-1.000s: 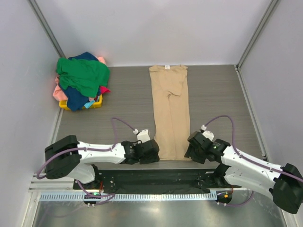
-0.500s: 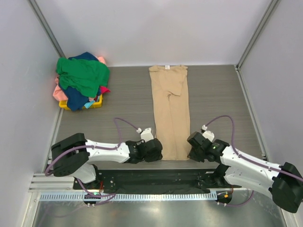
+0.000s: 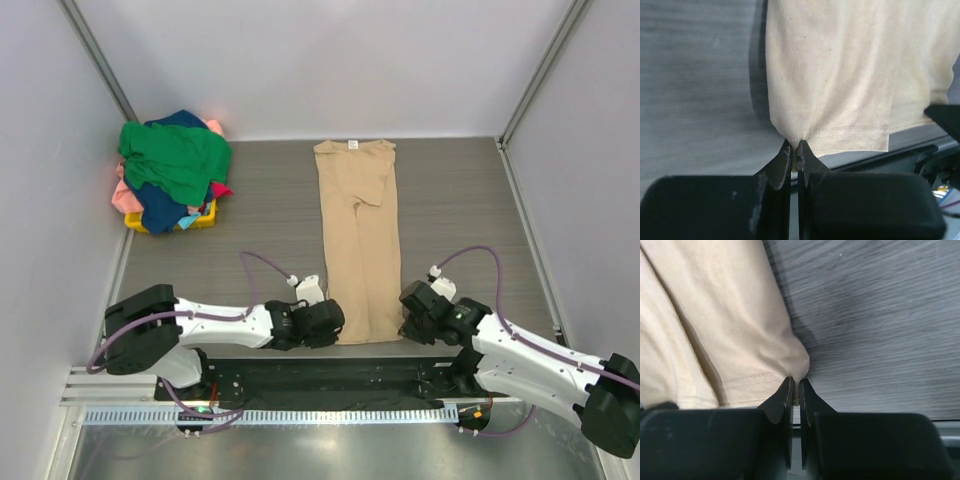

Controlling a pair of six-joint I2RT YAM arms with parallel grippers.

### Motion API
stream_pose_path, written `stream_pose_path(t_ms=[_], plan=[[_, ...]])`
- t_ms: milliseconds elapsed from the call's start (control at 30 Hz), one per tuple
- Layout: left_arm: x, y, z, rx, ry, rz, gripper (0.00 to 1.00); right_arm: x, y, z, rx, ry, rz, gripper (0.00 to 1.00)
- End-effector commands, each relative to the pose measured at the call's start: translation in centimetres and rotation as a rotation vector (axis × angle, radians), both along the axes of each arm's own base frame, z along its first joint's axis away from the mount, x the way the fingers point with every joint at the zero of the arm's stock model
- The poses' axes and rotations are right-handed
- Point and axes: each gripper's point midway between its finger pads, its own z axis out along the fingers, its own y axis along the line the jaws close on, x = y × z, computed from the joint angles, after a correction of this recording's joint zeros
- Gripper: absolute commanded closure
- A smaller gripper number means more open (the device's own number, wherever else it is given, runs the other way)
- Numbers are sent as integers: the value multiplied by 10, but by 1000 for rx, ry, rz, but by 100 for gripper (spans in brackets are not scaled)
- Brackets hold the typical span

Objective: Fold and stack the t-shirts

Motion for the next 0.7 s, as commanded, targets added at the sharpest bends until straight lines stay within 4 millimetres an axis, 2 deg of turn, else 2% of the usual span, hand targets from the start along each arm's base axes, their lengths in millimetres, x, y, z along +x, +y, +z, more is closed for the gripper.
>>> stream_pose_path(t_ms=[0, 67, 167, 233, 267, 300, 333, 367, 433, 467, 567, 600, 633, 667], plan=[[-11, -1, 25, 7, -14, 10, 100, 3, -4, 14, -31, -29, 2, 99], [-16, 1, 31, 22, -16, 5, 100, 5, -4, 21, -29, -44, -3, 99], [-12, 2, 49, 12, -43, 16, 100, 20, 2, 51, -14, -110, -9, 99], [-3, 4, 65, 8, -83, 36, 100, 27, 2, 62, -34, -135, -7, 99], [-1, 9, 70, 22, -94, 39, 100, 34, 6, 76, -24, -161, -9, 99], [4, 7, 81, 14, -112, 32, 100, 37, 6, 78, -50, -164, 0, 99], [12, 11, 85, 19, -118, 49, 100, 43, 4, 83, -70, -184, -6, 99], [16, 15, 91, 19, -124, 54, 100, 51, 7, 97, -70, -218, -9, 99], [32, 21, 97, 21, -132, 69, 100, 61, 6, 104, -114, -236, -6, 99], [38, 24, 99, 22, -133, 74, 100, 71, 7, 116, -124, -268, -19, 99], [64, 31, 105, 19, -133, 84, 100, 91, 2, 121, -195, -276, -30, 99], [72, 30, 106, 20, -129, 86, 100, 101, 4, 132, -195, -296, -41, 99], [86, 36, 108, 32, -136, 96, 100, 110, 3, 130, -225, -293, -31, 99], [91, 35, 108, 26, -124, 88, 100, 116, 2, 133, -234, -297, -29, 99]])
